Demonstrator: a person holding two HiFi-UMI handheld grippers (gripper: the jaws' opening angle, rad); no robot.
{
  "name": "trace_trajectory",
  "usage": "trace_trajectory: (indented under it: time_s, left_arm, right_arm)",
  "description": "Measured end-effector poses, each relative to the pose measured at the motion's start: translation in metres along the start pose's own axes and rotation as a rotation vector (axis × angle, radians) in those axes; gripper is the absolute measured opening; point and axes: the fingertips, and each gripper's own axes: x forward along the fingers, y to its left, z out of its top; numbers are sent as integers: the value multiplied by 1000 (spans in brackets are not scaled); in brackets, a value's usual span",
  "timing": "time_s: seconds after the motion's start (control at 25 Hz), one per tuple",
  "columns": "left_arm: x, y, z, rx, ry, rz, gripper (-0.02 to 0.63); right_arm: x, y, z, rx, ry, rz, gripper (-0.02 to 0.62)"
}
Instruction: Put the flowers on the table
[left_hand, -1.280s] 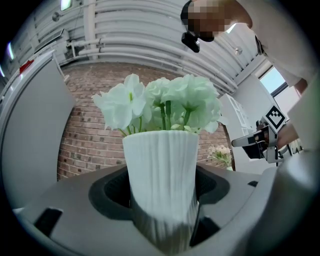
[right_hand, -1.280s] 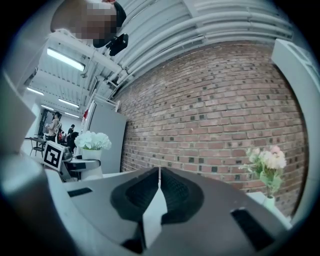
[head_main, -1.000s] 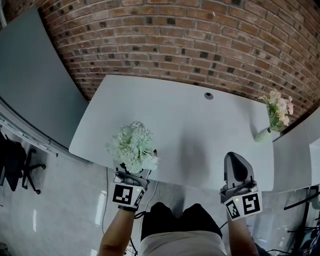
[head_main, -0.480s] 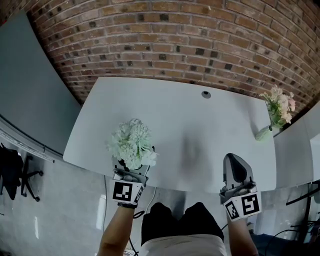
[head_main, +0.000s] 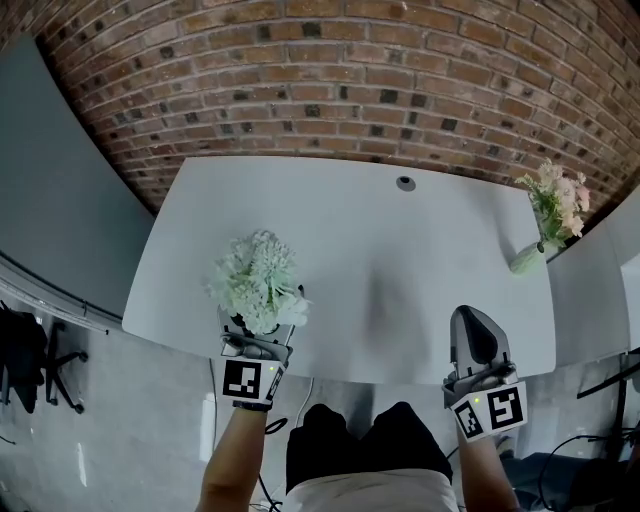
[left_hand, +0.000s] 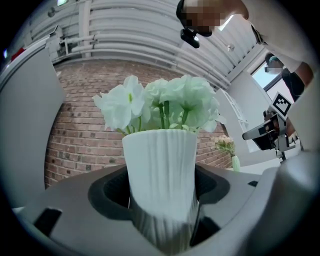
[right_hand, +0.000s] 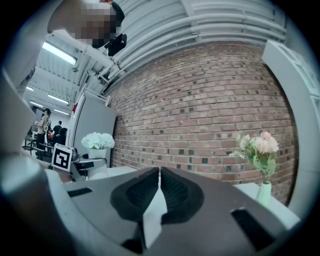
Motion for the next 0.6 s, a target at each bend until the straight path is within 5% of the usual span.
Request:
trace_trajectory:
  time_s: [0.6]
  left_arm:
    - [2,-10,-2,-31,-10,-76,347]
  right_arm:
    - [1,0,3,-3,16,-5,23]
